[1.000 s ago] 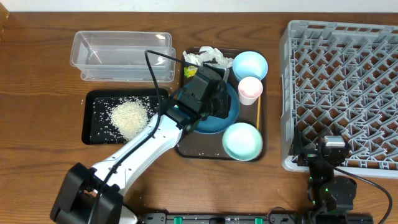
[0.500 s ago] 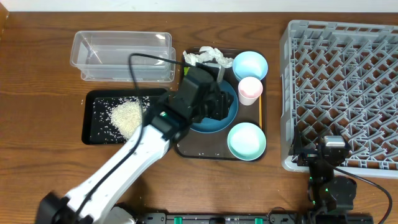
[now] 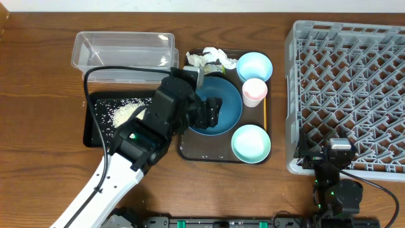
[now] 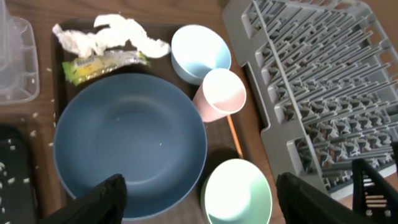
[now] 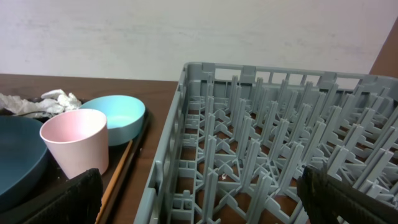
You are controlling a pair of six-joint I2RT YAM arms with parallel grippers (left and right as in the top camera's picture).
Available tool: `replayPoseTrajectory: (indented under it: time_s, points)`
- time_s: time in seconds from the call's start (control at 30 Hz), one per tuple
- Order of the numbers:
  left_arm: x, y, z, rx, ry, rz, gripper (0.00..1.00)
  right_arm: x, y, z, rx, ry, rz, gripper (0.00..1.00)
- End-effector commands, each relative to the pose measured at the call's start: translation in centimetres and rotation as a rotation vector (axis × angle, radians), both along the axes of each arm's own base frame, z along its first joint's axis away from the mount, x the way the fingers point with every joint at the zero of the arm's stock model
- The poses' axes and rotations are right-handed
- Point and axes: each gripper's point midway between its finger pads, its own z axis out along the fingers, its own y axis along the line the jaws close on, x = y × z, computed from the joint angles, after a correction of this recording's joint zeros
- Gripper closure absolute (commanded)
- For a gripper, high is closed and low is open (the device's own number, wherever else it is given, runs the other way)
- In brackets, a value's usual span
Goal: Sort waste into correct bins and load items into the dishwasher rack
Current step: 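Carry the emptied blue bowl back onto the brown tray with left gripper, then lower the blue bowl onto the brown tray and open the left gripper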
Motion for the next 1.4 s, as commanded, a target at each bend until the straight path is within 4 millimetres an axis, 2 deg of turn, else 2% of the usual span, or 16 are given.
replayPoseTrajectory:
  time_s: [0.0,0.2,0.4,0.5,0.77,0.97,1.37]
  points:
    - [0.0,0.4,-0.2,0.015,0.011,0.015,0.18,0.0,0.0,-0.1,-0.007,0.003,0.001,0.01]
    - [0.0,0.4,-2.2,0.056,0.075,0.015,0.16,0.0,0.0,-0.1,-0.008,0.003,0.001,0.01]
    - [-1.1,0.8,-4.6,0.084,0.192,0.033,0.15,0.0,0.0,-0.1,-0.008,0.003,0.001,0.01]
    - [-1.9,1.3,-5.4,0.072,0.271,0.087,0.14,0.0,0.0,-0.1,-0.008,0.003,0.001,0.01]
    - [-4.6,2.0,-7.0,0.109,0.404,0.074,0.14,0.0,0.0,-0.1,-0.008,0.003,0.001,0.01]
    - [-5.8,2.8,-7.8,0.147,0.456,0.078,0.14,0.0,0.0,-0.1,-0.008,0.003,0.001,0.01]
    - [-5.2,2.4,-7.4,0.129,0.430,0.076,0.14,0.0,0.0,-0.1,-0.008,0.003,0.001,0.01]
